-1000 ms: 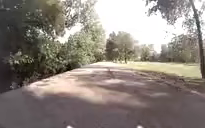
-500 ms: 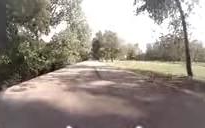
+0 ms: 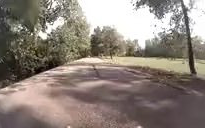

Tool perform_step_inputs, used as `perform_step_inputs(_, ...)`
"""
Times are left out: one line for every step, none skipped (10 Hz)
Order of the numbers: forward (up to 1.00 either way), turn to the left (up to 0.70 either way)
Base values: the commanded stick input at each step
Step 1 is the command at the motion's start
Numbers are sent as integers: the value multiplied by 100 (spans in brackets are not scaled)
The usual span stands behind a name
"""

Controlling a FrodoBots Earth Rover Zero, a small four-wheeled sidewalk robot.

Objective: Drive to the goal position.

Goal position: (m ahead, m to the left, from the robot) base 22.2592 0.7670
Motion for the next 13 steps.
perform_step_inputs(0, 0)
perform_step_inputs(0, 0)
perform_step_inputs(0, 0)
perform_step_inputs(12, 0)
perform_step_inputs(70, 0)
perform_step_inputs(70, 0)
perform_step_inputs(70, 0)
perform_step_inputs(70, 0)
perform_step_inputs(70, 0)
perform_step_inputs(70, 0)
perform_step_inputs(70, 0)
perform_step_inputs(70, 0)
perform_step_inputs(70, 0)
